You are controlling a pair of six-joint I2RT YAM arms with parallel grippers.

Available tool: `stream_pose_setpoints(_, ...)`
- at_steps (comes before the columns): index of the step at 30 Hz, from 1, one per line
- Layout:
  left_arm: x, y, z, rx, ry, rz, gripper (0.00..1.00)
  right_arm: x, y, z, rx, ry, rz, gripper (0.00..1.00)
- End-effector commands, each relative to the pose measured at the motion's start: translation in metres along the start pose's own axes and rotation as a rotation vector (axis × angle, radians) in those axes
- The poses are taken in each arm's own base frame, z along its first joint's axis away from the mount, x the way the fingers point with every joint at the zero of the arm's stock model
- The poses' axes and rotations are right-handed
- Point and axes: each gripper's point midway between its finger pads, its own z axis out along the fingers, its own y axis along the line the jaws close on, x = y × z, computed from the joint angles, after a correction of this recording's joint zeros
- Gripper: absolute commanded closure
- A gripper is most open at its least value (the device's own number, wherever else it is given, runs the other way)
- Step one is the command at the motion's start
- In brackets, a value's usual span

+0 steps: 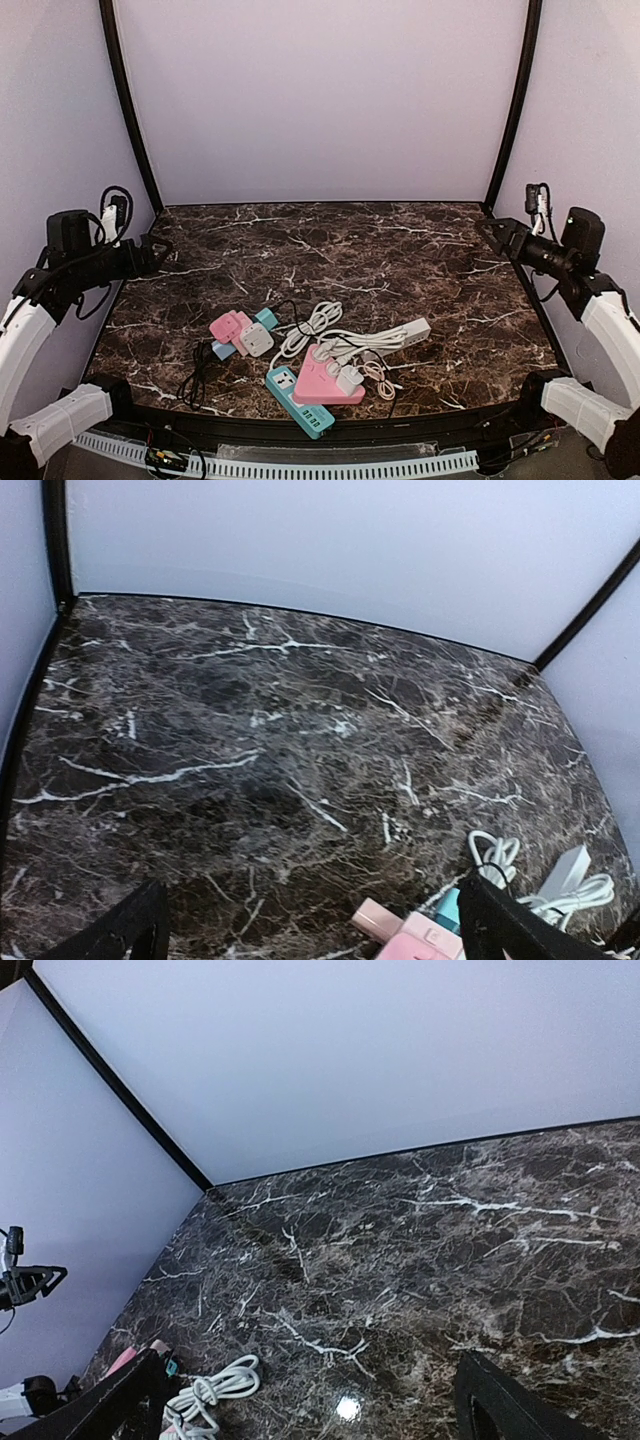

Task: Pull the plug off the socket
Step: Pick up the socket from the center of the board.

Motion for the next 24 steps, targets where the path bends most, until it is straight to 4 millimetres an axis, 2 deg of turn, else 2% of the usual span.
stream_pose_setpoints(1,0.031,-0.025,0.006,0.094,0.101,-0.022,0.0,-0.003,0.029,0.005,-0.139,0.058,0.012,0.01)
stream_pose_setpoints(6,0.081,-0.053,0.022,0.214,0.306,-0.033,0.0,0.002,0.051,0.009,-0.148,0.107,-0.029,0.01)
stream_pose_setpoints(9,0.106,-0.063,0.026,0.253,0.395,-0.027,0.0,0.008,0.062,0.011,-0.172,0.141,-0.018,0.01)
stream_pose_setpoints(13,0.137,-0.085,0.026,0.346,0.511,0.004,0.0,0.023,0.077,0.016,-0.224,0.197,-0.014,0.01)
stream_pose_setpoints(15,0.146,-0.096,0.027,0.376,0.554,0.034,0.0,0.026,0.081,0.019,-0.235,0.222,-0.01,0.01)
stream_pose_setpoints(24,0.178,-0.096,0.053,0.307,0.684,0.13,0.0,0.032,0.109,0.029,-0.321,0.273,-0.029,0.01)
